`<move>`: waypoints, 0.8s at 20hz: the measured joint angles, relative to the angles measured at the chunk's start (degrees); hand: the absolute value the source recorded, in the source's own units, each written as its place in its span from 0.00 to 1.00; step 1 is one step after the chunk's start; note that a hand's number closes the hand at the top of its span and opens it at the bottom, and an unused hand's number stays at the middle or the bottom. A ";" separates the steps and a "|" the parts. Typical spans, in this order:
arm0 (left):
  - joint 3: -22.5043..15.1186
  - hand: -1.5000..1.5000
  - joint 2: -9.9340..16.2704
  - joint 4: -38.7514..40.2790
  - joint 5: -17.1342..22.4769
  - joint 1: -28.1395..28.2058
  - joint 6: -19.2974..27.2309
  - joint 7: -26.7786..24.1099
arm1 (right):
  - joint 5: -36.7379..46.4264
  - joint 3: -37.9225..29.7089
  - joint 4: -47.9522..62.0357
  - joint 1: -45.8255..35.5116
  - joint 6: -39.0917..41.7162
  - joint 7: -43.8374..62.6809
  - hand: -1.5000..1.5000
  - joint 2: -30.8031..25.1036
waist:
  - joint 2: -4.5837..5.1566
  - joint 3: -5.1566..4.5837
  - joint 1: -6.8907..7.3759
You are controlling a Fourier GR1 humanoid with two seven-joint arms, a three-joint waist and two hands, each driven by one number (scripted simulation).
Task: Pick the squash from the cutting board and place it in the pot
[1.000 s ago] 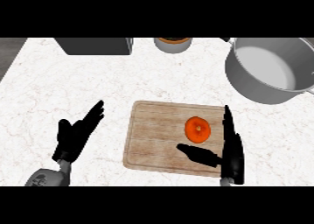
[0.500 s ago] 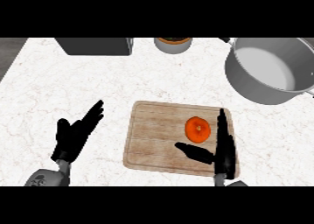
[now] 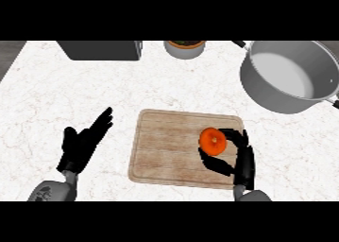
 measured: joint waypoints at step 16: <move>0.99 0.50 0.23 -1.82 0.49 1.59 -0.58 0.46 | -18.21 -18.57 10.50 4.08 38.82 -19.01 1.00 -33.76 | 1.07 1.61 -0.22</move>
